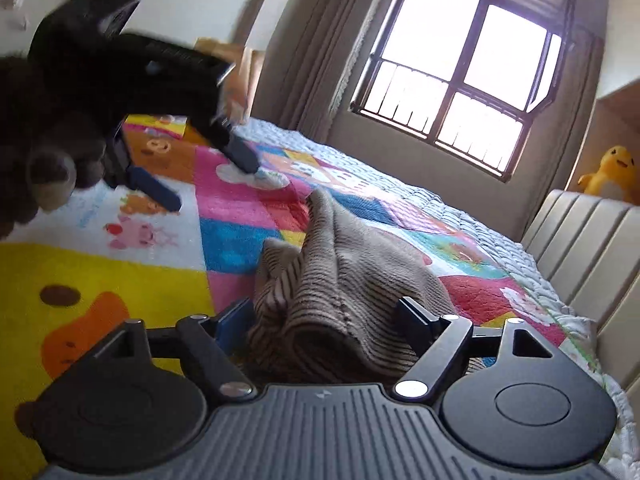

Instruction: Fold clothes

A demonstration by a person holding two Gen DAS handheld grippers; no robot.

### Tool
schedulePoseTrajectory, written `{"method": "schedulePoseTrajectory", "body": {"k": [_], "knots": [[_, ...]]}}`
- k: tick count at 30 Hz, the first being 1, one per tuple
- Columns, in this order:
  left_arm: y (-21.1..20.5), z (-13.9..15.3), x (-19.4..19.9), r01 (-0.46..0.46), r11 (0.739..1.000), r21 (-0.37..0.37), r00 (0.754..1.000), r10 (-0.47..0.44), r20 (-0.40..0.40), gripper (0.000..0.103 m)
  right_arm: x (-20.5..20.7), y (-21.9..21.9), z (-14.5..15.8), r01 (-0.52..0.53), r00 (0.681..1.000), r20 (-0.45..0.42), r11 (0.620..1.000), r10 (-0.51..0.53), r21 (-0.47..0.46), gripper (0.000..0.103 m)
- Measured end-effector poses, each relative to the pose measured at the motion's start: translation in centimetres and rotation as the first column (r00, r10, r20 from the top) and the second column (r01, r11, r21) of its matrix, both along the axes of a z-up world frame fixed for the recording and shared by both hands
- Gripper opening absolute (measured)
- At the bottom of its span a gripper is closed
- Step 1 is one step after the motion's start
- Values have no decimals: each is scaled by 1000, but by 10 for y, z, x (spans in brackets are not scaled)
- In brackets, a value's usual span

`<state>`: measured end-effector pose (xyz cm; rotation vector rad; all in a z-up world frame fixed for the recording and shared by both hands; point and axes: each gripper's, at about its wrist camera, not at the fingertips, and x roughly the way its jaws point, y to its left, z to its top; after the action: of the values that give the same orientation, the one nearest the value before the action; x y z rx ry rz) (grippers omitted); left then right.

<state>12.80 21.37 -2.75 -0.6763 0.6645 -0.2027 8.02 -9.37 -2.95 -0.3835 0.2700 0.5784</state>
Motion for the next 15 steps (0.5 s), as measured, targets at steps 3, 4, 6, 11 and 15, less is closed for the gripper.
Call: {"method": "schedulePoseTrajectory", "body": {"k": [3, 4, 6, 11, 15], "knots": [[2, -8, 0, -13, 1000, -27, 1000, 13, -20, 103, 3, -7, 4, 45, 999, 0, 998, -45, 31, 76], [2, -10, 1, -16, 999, -36, 1000, 15, -26, 103, 3, -4, 2, 46, 999, 1, 999, -46, -3, 76], [0, -9, 0, -10, 999, -35, 1000, 10, -24, 103, 4, 13, -10, 27, 1000, 12, 987, -26, -157, 78], [1, -5, -5, -9, 1000, -24, 1000, 9, -11, 103, 11, 11, -4, 51, 996, 78, 988, -40, -146, 69], [7, -8, -6, -33, 999, -38, 999, 32, -18, 103, 19, 6, 0, 89, 991, 113, 978, -69, -187, 39]]}}
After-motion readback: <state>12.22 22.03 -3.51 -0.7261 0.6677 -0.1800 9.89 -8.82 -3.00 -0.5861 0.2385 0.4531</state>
